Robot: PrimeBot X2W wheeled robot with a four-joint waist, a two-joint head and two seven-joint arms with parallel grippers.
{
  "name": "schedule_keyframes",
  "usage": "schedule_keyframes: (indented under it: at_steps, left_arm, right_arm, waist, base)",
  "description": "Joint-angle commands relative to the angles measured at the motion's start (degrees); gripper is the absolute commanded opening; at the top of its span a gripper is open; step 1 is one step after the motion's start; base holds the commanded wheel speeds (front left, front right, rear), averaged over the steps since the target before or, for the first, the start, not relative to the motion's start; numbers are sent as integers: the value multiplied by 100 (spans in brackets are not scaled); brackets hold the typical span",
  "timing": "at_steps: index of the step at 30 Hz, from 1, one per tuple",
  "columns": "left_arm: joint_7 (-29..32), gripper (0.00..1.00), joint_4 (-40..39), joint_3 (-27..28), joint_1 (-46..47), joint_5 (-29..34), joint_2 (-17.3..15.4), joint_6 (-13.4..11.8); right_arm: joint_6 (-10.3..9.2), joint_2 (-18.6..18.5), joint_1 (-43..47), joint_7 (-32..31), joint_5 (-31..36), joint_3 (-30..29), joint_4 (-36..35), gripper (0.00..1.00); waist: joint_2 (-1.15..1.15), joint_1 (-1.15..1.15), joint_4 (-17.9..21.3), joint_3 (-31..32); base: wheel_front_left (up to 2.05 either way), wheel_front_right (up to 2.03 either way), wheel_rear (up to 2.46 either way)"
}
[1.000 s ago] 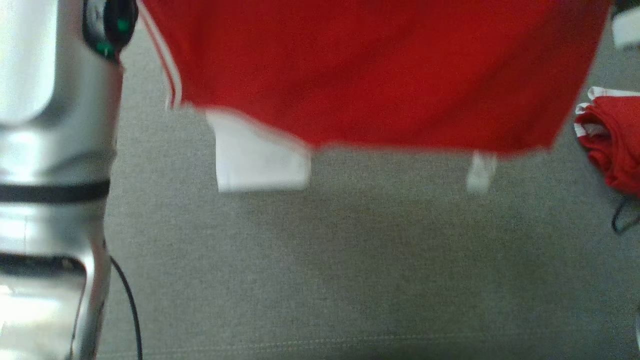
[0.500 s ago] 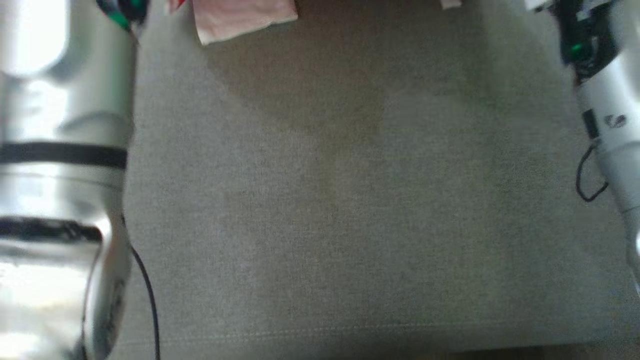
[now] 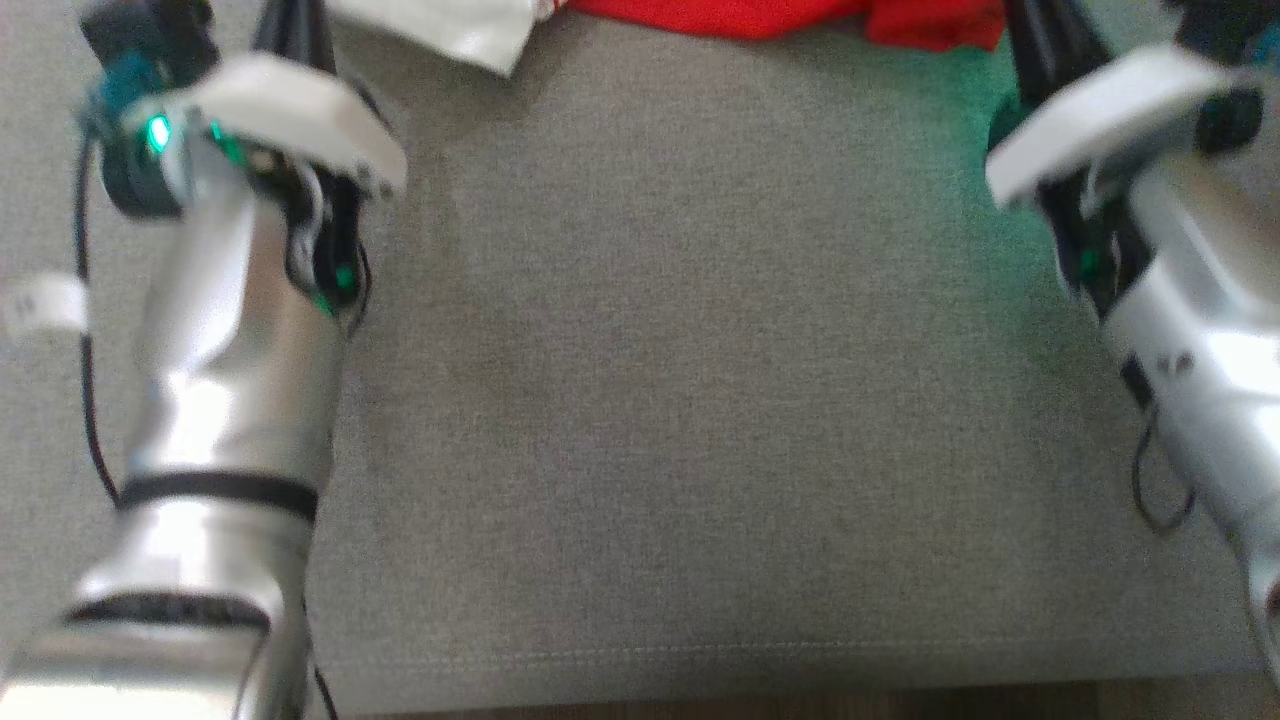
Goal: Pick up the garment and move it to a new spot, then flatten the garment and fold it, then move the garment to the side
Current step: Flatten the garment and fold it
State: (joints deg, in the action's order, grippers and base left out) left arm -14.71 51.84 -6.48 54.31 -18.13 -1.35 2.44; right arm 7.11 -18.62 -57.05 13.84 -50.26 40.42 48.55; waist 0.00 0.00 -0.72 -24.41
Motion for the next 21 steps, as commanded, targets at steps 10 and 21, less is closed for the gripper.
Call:
schedule_keyframes:
  at_steps: [10,21]
  left_arm:
    - [-29,0,-1691,308,-2476,250,-184,113]
    - [777,0,-4247,515,-5122,164,-363,-322]
  right_arm:
    - [37,-563,2093,103,-536,93,-982,0]
    - [37,-896,4231,-522,-327,-1043,-2314,0]
  waist:
    - [0,0,-94,874]
    - [0,0,-81,1688]
  base:
    - [0,0,0]
    - [0,0,0]
